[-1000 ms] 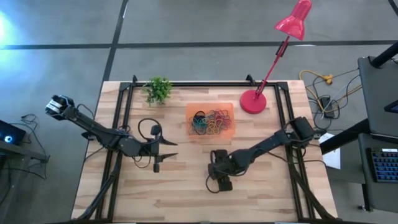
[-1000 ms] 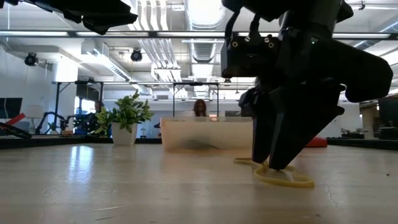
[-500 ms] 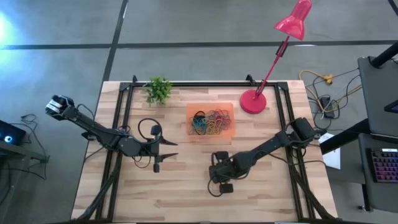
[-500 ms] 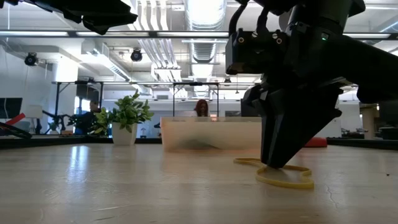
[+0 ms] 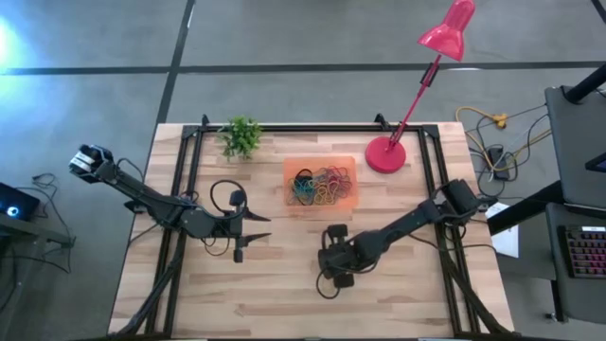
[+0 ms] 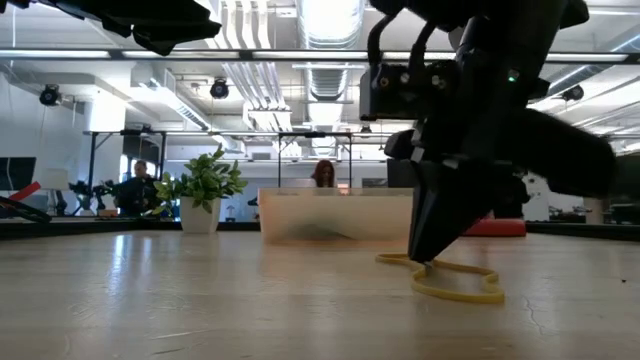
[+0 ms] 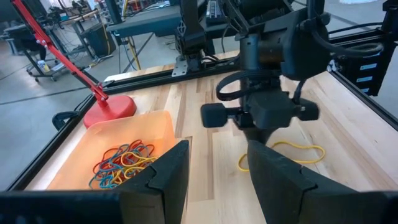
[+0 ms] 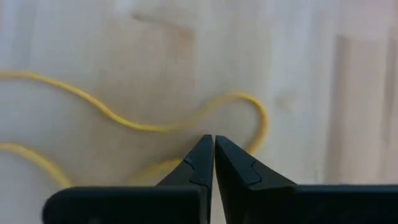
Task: Pick and place rubber bands into bin
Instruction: Put the yellow rubber band into the bin
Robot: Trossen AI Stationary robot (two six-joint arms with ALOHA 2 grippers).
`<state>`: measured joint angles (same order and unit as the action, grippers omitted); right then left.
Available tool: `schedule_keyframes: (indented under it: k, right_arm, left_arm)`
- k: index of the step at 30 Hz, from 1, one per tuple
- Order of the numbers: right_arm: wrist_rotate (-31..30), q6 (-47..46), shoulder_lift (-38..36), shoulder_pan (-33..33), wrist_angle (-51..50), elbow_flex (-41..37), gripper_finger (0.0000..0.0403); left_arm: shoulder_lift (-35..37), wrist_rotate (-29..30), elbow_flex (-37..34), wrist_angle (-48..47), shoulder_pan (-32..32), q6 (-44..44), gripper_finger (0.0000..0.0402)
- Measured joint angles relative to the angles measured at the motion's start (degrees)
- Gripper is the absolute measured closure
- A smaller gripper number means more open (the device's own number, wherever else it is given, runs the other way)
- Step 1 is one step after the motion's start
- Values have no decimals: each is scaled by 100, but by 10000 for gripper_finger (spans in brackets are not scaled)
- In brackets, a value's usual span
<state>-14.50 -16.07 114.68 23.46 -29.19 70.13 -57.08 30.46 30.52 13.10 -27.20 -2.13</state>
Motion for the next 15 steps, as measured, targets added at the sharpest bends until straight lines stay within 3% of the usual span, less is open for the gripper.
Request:
schedule_keyframes:
  k: [10, 15]
  right_arm:
    - [-310, -342, -556, -4, -280, -54, 394]
    - [317, -413, -567, -23, -191, -189, 373]
  left_arm:
    - [0, -2, 0, 33, 2, 0, 253]
    - [0, -2, 0, 26, 2, 0, 253]
